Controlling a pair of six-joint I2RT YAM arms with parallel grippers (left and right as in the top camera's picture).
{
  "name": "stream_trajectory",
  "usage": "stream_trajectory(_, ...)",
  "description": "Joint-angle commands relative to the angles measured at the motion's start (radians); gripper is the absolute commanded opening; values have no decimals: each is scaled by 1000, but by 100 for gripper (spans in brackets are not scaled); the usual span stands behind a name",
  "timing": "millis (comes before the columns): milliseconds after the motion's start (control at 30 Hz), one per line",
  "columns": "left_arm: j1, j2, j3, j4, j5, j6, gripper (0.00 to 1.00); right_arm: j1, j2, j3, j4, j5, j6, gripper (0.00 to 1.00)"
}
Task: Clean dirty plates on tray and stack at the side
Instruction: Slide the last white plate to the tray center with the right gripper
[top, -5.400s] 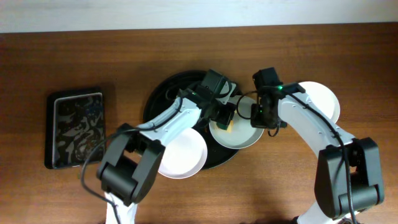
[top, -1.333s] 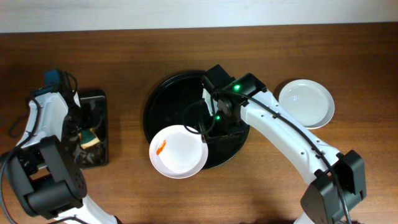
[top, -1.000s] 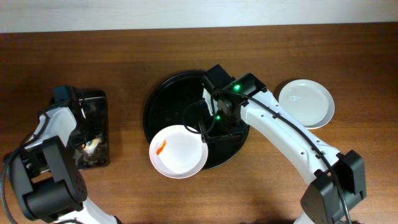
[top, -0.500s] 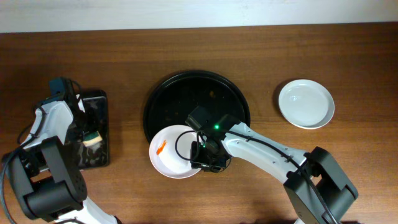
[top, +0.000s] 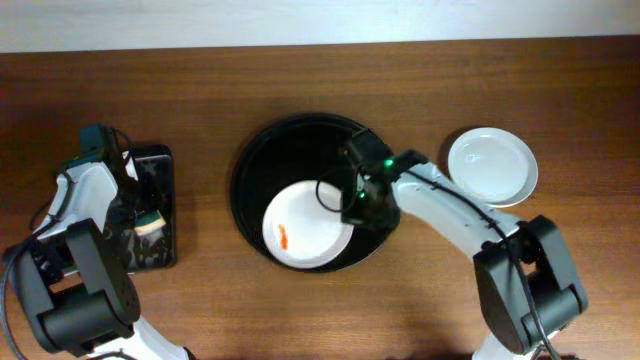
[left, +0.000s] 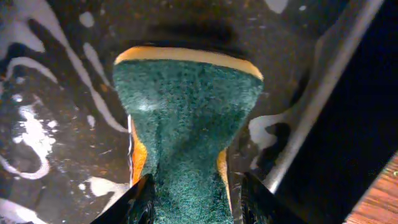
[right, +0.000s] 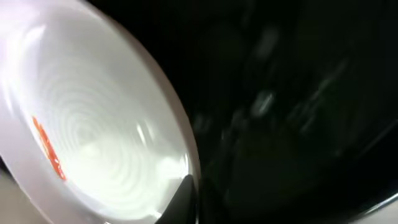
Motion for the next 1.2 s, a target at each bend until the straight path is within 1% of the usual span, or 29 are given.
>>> stream_trajectory(0, -5, 8, 14, -1, 48, 6, 42, -31, -8, 26, 48, 250, -191, 4)
stream_trajectory(33, -5, 8, 14, -1, 48, 6, 42, -31, -8, 26, 63, 314, -191, 4)
stream_trajectory(100, -5, 8, 14, -1, 48, 6, 43, -28, -8, 26, 73, 286, -152, 4)
stream_trajectory(133, -5, 8, 14, -1, 48, 6, 48, -28, -8, 26, 67, 242, -78, 4)
stream_trajectory(167, -5, 8, 14, -1, 48, 6, 49, -29, -8, 26, 67, 232, -69, 15)
stream_trajectory(200, -5, 8, 14, -1, 48, 6, 49, -29, -8, 26, 61, 222, -100, 35)
stream_trajectory(233, -5, 8, 14, -1, 48, 6, 49, -34, -8, 34, 59, 225, -248, 45)
stream_trajectory(267, -5, 8, 14, -1, 48, 6, 50, -48, -8, 48, 51, 217, -496, 50)
stream_trajectory(300, -5, 8, 14, 0, 48, 6, 50, -65, -8, 50, 53, 211, -644, 56)
stream_trajectory(367, -5, 8, 14, 0, 48, 6, 50, -79, -1, 50, 92, 127, -730, 52)
stream_trajectory(400, -5, 8, 14, 0, 48, 6, 50, -84, 15, 50, 121, 130, -729, 52)
stream_trajectory(433, -5, 8, 14, 0, 48, 6, 50, -90, 54, 50, 135, 124, -712, 50)
stream_trajectory(467, -5, 8, 14, 0, 48, 6, 50, -91, 95, 50, 135, 95, -709, 46)
stream_trajectory(500, -5, 8, 14, 0, 48, 6, 50, -91, 127, 50, 140, 103, -674, 42)
stream_trajectory(533, -5, 8, 14, 1, 48, 6, 50, -91, 142, 50, 149, 139, -600, 34)
stream_trajectory(567, -5, 8, 14, 1, 48, 6, 50, -91, 142, 50, 153, 139, -566, 24)
stream_trajectory(600, -5, 8, 14, 1, 48, 6, 50, -92, 142, 50, 152, 139, -480, 12)
stream_trajectory(633, -5, 8, 14, 1, 48, 6, 50, -92, 142, 50, 144, 140, -383, 4)
stream_trajectory(667, -5, 8, 14, 2, 48, 6, 50, -92, 142, 50, 141, 140, -267, 4)
stream_trajectory(733, -5, 8, 14, 2, 48, 6, 50, -92, 142, 50, 119, 195, -138, 4)
stream_trajectory(800, -5, 8, 14, 2, 48, 6, 50, -92, 142, 50, 87, 218, -58, 4)
stream_trajectory(867, -5, 8, 14, 2, 48, 6, 50, -95, 142, 50, 62, 217, -8, 4)
stream_trajectory(933, -5, 8, 14, -5, 54, 6, 50, -103, 142, 51, 67, 218, -37, 4)
stream_trajectory(1033, -4, -24, 38, -66, 91, 14, 50, -104, 142, 51, 67, 218, -63, 4)
stream_trajectory(1100, -3, -40, 37, -50, 5, 13, 50, -104, 142, 51, 70, 219, -63, 4)
stream_trajectory(1133, -4, -29, 2, -6, -33, 13, 50, -104, 142, 50, 71, 218, -63, 4)
stream_trajectory(1167, -4, -13, -32, 28, -32, 12, 50, -104, 142, 50, 71, 218, -63, 4)
